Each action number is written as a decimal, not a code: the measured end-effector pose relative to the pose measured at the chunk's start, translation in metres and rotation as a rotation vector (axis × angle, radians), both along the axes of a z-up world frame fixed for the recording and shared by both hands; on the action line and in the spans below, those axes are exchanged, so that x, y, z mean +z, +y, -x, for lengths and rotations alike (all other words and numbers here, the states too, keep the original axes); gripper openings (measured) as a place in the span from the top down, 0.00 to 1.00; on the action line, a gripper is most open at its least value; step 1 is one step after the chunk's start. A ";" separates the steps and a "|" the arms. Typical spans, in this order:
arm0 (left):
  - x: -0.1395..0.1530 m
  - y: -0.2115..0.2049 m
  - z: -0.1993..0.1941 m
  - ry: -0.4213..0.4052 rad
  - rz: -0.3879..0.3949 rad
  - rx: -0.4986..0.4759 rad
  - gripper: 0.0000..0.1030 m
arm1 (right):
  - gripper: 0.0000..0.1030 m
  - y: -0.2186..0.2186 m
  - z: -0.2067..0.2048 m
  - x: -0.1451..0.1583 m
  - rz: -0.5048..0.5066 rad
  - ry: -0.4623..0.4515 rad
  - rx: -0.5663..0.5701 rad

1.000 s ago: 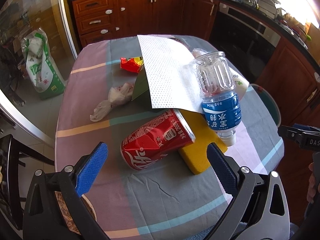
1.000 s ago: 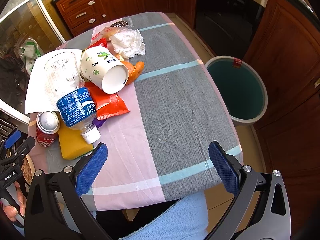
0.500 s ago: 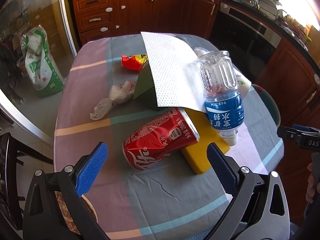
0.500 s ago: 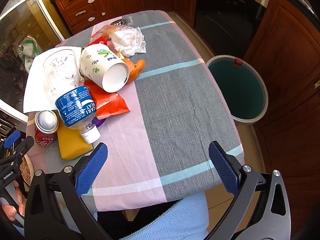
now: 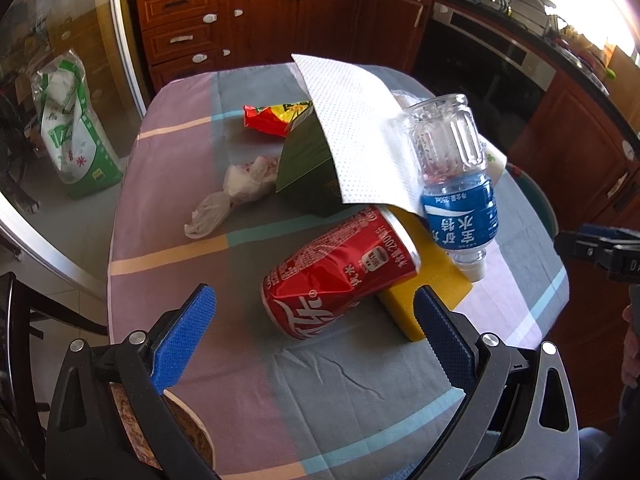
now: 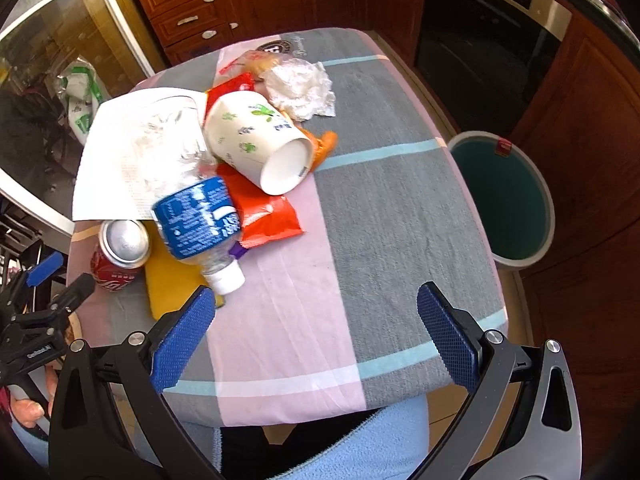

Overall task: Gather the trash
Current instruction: 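Grasp the red can with the left tool while the right tool grasps the water bottle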

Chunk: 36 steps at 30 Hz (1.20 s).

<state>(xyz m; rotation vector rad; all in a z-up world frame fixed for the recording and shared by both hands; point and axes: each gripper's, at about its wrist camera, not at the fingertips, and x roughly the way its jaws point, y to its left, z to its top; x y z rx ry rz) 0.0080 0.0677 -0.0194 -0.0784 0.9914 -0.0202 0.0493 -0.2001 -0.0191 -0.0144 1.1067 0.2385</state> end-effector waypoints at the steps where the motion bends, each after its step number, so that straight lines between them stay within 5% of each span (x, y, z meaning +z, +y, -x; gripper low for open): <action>1: -0.003 0.003 0.000 0.011 -0.011 -0.009 0.04 | 0.06 0.007 -0.001 0.003 0.002 -0.013 0.020; 7: -0.015 0.019 -0.002 0.051 -0.035 -0.051 0.04 | 0.22 0.056 -0.015 0.010 0.011 -0.053 0.131; 15: -0.025 0.013 -0.021 0.083 -0.063 -0.153 0.04 | 0.24 0.099 -0.044 -0.001 0.023 -0.043 0.206; 20: -0.042 0.006 -0.040 0.121 -0.074 -0.196 0.04 | 0.24 0.105 -0.056 -0.016 -0.009 0.014 0.213; 26: -0.050 -0.005 -0.049 0.122 -0.078 -0.240 0.04 | 0.38 0.106 -0.058 -0.025 -0.029 0.033 0.205; 27: -0.050 -0.007 -0.049 0.116 -0.071 -0.248 0.05 | 0.38 0.105 -0.059 -0.025 -0.033 0.036 0.203; 29: -0.049 -0.010 -0.048 0.114 -0.057 -0.256 0.29 | 0.38 0.103 -0.058 -0.024 -0.039 0.044 0.201; 31: -0.048 -0.011 -0.044 0.108 -0.054 -0.240 0.38 | 0.38 0.103 -0.057 -0.023 -0.043 0.043 0.200; 36: -0.033 -0.008 -0.029 0.088 -0.024 -0.201 0.38 | 0.38 0.099 -0.052 -0.013 -0.077 0.026 0.209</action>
